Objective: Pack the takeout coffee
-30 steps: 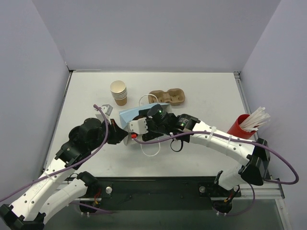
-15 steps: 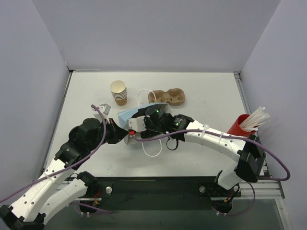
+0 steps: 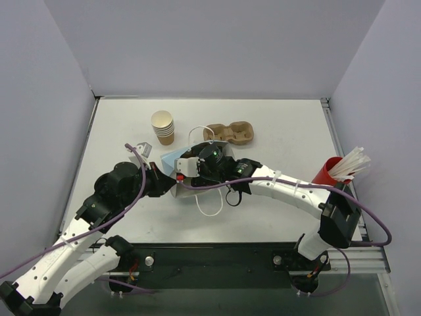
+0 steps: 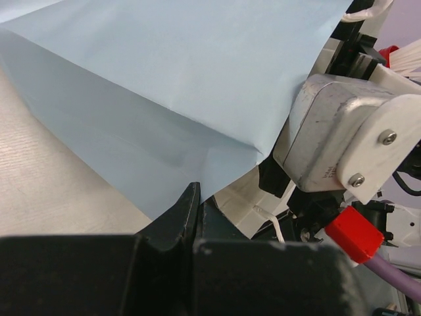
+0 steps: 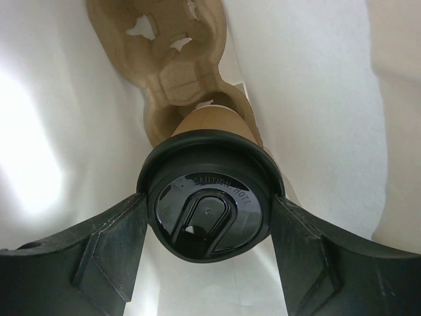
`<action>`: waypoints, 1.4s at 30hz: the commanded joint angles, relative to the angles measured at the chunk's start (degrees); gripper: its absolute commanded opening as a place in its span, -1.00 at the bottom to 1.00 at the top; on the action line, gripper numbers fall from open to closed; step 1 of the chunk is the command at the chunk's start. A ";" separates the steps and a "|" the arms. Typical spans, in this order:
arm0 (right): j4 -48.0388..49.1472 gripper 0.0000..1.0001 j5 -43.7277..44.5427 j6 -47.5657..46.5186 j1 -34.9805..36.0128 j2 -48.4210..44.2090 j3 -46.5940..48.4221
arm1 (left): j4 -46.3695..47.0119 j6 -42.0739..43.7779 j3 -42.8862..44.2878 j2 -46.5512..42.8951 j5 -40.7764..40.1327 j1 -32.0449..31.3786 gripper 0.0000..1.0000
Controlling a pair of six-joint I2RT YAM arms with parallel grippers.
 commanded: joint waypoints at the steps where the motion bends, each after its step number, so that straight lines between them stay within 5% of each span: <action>1: 4.50 -0.34 1.81 1.20 -0.66 0.26 -1.93 | 1.68 -0.38 -0.24 0.16 1.37 0.09 -1.00; 14: 6.43 -0.34 -5.04 -1.62 -2.86 -1.41 -4.74 | 0.01 -0.38 0.46 0.77 0.75 0.18 -1.00; 42: 11.35 -0.38 -2.77 -7.77 -2.33 -0.62 -9.05 | -0.78 -1.26 0.73 1.48 1.98 0.18 -1.00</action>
